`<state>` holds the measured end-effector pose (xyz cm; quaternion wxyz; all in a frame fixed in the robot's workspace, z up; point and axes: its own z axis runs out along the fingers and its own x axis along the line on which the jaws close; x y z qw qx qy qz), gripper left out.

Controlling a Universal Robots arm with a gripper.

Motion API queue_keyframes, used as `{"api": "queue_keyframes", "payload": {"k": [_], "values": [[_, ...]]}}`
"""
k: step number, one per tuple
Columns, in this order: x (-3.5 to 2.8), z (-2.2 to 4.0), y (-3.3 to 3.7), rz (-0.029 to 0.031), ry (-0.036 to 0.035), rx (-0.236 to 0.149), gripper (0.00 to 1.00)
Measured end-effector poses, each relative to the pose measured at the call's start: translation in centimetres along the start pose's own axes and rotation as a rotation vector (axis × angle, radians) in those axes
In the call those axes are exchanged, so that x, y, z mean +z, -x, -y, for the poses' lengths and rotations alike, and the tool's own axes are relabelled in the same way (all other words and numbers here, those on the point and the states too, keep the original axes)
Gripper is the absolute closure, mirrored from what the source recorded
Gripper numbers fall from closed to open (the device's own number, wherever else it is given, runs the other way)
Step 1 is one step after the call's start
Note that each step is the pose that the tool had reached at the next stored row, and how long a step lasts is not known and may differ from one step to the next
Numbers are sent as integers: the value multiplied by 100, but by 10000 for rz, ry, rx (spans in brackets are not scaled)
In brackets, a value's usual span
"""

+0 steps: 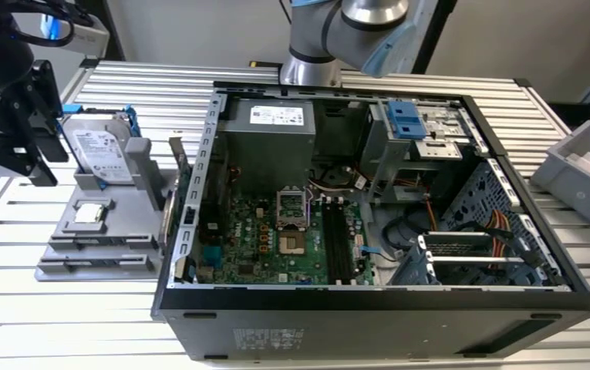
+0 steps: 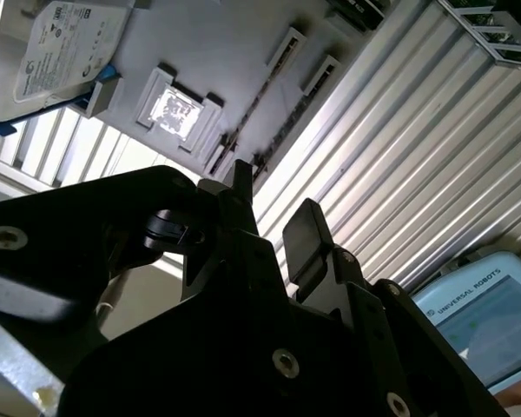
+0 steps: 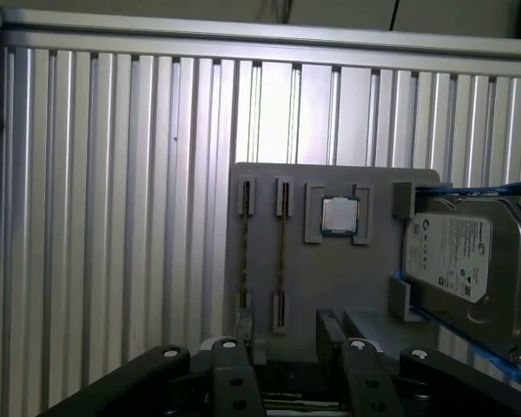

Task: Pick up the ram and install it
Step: 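Pick up the ram and move it above insertion slot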

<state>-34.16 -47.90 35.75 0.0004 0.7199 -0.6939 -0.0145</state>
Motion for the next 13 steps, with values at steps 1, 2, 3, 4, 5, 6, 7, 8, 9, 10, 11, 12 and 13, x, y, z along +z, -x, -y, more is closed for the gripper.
{"api": "queue_keyframes", "payload": {"k": [1, 2, 3, 4, 5, 6, 7, 8, 9, 10, 11, 12, 13], "values": [[8, 0, 0, -15, 1, 1, 0], [18, 1, 1, -30, 1, 1, 0], [25, 1, 1, -52, 3, 2, 0], [34, 1, 2, -75, 3, 2, 0], [44, 1, 3, -102, 4, 2, 0], [53, 1, 4, -129, 4, 3, 0], [61, 1, 5, -156, 5, 4, 0], [69, 1, 6, -180, 7, 5, 0], [77, 2, 7, -199, 7, 4, 0], [86, 2, 7, -214, 7, 3, 0], [93, 3, 7, -230, 8, 4, 0], [102, 2, 7, -246, 8, 5, 0], [111, 3, 7, -260, 8, 6, 0]]}}
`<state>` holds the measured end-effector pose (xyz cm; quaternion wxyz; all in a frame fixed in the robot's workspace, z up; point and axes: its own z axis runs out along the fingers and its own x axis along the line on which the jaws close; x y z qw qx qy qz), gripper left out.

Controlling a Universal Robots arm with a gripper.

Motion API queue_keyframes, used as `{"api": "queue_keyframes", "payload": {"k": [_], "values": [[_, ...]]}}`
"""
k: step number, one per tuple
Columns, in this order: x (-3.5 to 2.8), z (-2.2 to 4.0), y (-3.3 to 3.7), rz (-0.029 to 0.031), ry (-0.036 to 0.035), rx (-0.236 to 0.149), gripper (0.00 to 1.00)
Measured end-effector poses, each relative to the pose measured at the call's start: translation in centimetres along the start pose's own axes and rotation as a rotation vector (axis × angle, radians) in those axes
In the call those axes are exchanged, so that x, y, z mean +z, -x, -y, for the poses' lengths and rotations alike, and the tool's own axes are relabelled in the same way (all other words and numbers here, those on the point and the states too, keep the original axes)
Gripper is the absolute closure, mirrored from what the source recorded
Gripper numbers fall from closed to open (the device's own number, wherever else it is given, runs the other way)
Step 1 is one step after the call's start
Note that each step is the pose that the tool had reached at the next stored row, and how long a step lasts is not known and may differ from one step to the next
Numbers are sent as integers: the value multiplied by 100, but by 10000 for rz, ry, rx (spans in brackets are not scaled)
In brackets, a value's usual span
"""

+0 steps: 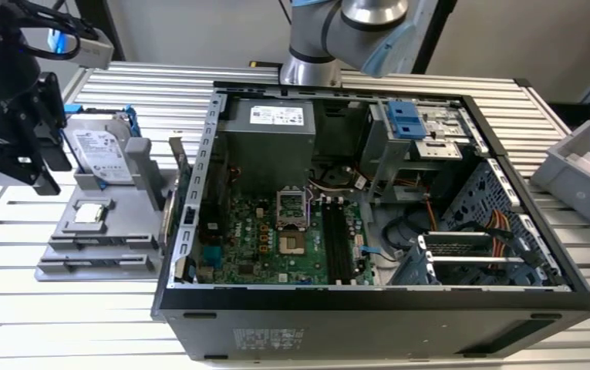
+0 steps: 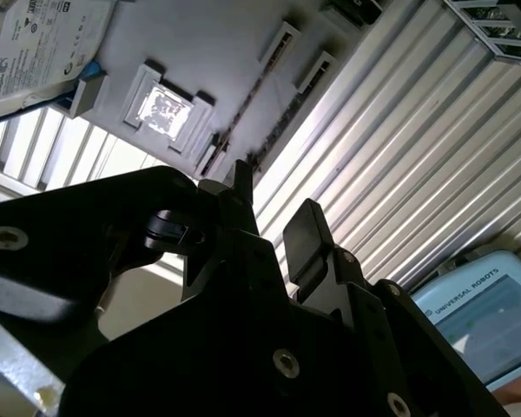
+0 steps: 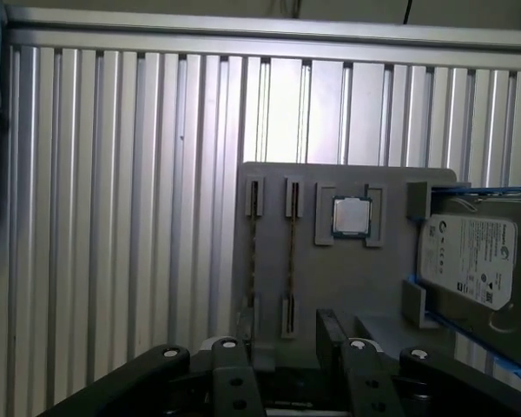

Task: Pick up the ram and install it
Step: 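Pick up the ram and move it above insertion slot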

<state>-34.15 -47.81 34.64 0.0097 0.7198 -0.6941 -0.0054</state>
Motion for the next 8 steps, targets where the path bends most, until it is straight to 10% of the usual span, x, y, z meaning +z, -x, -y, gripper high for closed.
{"api": "queue_keyframes", "payload": {"k": [8], "values": [[75, 2, 4, -132, 5, 3, 0]]}}
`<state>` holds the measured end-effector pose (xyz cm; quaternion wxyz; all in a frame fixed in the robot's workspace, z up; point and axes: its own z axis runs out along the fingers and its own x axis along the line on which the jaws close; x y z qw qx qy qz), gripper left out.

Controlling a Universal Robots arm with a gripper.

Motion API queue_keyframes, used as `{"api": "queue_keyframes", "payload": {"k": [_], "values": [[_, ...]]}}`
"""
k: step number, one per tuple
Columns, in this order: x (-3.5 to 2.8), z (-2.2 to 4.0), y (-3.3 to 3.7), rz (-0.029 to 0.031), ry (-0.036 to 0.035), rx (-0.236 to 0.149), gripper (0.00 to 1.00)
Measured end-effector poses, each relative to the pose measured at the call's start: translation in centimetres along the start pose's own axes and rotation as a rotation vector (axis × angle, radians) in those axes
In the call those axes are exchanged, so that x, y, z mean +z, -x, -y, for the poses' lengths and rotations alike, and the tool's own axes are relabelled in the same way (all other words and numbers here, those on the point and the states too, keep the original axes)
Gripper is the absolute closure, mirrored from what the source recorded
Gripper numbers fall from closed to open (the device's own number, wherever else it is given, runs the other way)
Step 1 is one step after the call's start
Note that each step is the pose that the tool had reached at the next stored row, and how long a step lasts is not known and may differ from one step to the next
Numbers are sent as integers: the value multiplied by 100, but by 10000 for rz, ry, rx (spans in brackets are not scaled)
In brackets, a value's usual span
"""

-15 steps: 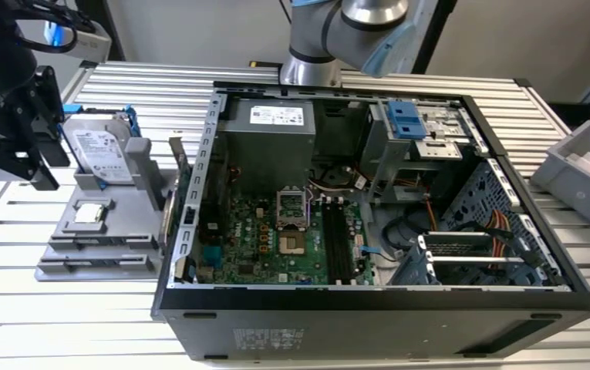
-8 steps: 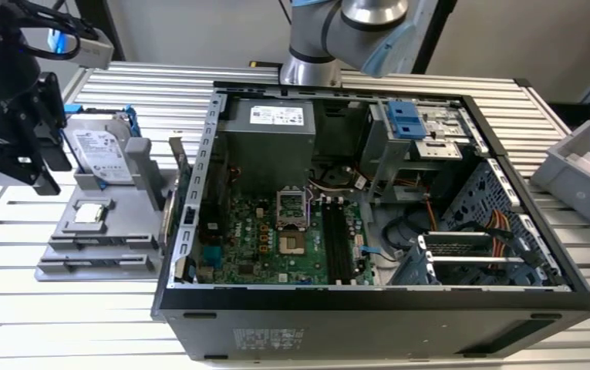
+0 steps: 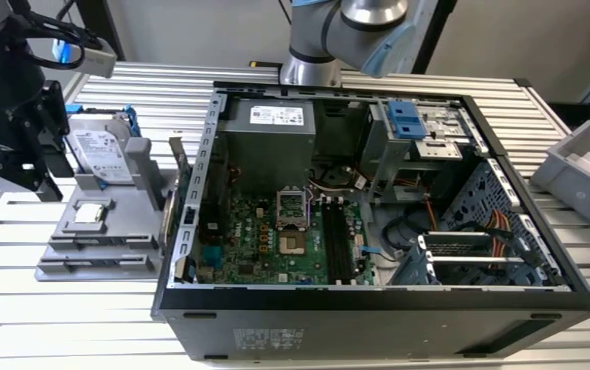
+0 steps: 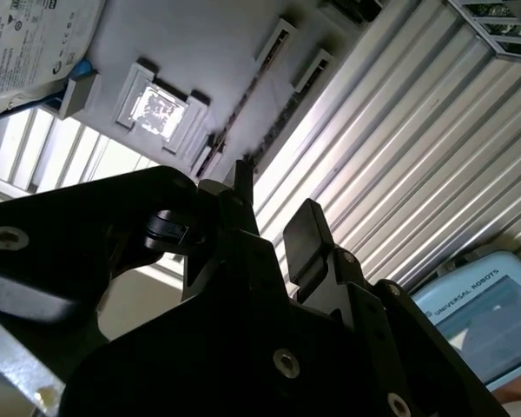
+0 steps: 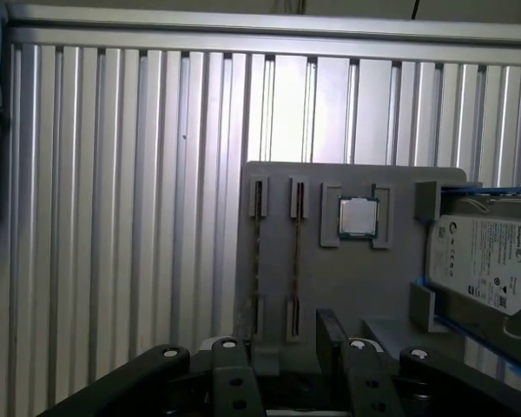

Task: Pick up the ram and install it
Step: 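Pick up the ram and move it above insertion slot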

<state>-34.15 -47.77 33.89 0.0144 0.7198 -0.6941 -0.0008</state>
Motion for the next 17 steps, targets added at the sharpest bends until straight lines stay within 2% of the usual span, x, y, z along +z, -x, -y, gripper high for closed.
{"api": "queue_keyframes", "payload": {"k": [2, 8, 17], "values": [[38, 1, 2, -57, 2, 1, 0], [84, 2, 4, -108, 5, 2, 0], [100, 2, 4, -108, 0, 2, 0]]}}
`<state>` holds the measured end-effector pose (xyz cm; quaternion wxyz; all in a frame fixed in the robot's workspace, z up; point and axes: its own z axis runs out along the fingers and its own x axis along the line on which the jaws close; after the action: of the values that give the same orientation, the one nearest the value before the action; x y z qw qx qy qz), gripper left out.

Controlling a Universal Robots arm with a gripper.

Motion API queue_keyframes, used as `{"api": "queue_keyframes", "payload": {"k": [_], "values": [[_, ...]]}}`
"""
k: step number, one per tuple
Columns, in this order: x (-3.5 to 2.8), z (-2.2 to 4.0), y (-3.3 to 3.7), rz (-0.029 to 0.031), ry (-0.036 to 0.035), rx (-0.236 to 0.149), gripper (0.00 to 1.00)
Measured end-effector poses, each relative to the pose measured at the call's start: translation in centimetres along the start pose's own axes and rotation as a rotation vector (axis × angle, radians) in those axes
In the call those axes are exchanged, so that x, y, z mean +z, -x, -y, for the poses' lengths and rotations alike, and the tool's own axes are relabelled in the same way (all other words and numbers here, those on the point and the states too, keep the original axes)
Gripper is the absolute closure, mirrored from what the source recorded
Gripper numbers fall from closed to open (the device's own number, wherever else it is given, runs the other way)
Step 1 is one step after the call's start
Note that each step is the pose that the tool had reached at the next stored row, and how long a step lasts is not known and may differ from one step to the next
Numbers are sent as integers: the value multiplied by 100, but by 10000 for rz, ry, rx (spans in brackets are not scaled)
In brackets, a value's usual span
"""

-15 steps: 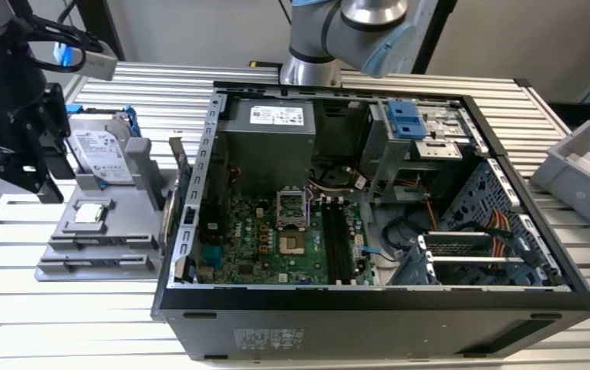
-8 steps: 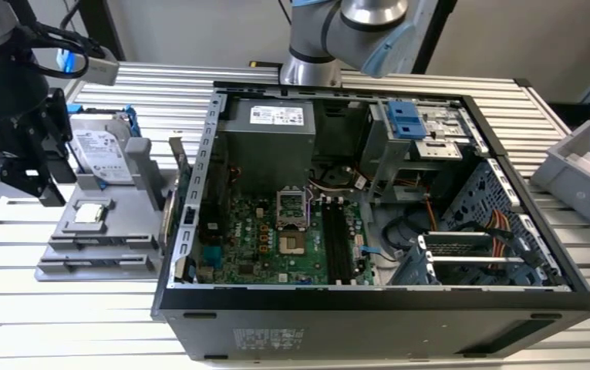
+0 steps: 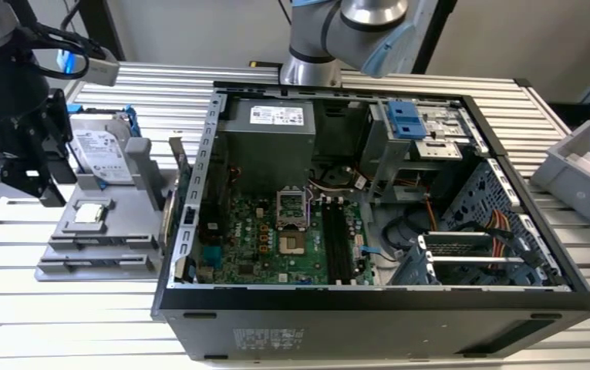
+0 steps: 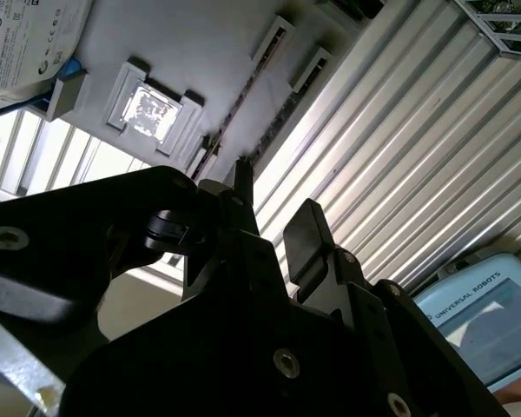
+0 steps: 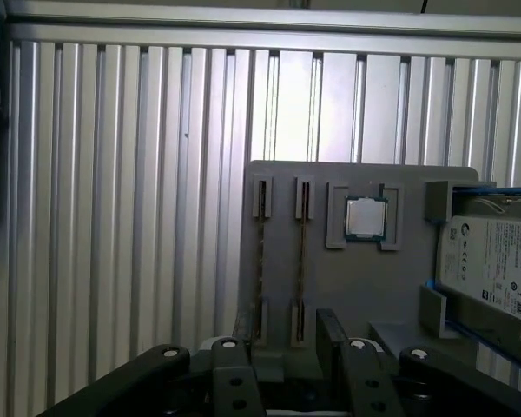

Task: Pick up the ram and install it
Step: 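Pick up the ram and move it above insertion slot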

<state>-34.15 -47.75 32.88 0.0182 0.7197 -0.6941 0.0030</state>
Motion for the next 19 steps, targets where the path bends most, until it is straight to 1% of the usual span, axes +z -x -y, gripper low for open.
{"api": "queue_keyframes", "payload": {"k": [7, 12, 19], "values": [[56, 1, 3, -3, 3, 1, 0], [79, 2, 4, -2, 3, 0, 0], [160, 4, 15, -1, 7, 111, 0]]}}
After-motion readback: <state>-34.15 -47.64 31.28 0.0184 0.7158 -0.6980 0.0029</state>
